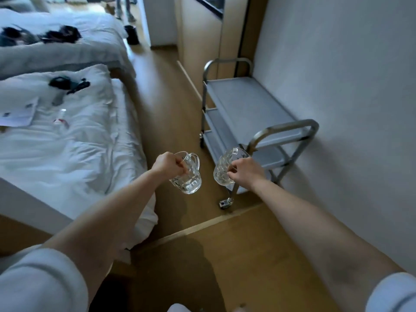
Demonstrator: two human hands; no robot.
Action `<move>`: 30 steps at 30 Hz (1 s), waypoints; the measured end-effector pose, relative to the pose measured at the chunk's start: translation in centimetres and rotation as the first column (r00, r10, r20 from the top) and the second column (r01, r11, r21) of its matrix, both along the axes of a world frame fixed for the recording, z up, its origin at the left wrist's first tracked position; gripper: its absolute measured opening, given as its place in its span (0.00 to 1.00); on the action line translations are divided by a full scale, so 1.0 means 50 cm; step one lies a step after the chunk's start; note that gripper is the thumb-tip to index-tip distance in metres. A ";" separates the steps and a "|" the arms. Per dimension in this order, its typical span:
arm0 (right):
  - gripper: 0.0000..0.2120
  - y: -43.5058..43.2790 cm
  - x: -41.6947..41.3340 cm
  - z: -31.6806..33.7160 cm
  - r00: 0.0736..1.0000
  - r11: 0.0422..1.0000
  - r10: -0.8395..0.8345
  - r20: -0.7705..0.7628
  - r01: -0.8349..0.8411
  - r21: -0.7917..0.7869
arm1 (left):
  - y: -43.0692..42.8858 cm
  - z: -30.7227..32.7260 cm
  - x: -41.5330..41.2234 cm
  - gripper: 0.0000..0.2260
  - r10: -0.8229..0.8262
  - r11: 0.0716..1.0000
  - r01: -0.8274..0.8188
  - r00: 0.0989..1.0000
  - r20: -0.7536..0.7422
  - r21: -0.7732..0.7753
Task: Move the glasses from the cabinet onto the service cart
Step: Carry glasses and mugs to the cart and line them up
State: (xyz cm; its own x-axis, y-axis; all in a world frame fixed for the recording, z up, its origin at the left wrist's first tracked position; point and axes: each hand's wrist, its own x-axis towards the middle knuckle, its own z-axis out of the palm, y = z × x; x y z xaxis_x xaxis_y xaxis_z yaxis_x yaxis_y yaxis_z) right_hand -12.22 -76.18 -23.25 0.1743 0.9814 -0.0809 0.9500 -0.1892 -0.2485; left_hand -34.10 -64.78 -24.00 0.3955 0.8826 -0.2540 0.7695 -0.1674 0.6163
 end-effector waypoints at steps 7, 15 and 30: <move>0.09 0.234 0.055 -0.009 0.985 0.985 0.173 -0.005 -0.173 -0.004 | 0.153 -0.007 0.036 0.09 0.110 0.994 -0.110 0.994 -0.017 0.012; 0.09 0.503 0.264 -0.012 0.958 0.957 0.285 0.020 -0.284 -0.057 | 0.349 0.008 0.212 0.10 0.240 0.970 -0.240 0.971 -0.014 0.041; 0.11 0.854 0.516 -0.073 0.991 0.987 0.129 0.021 -0.126 -0.104 | 0.812 -0.027 0.536 0.02 -0.069 0.992 0.091 0.970 -0.233 0.084</move>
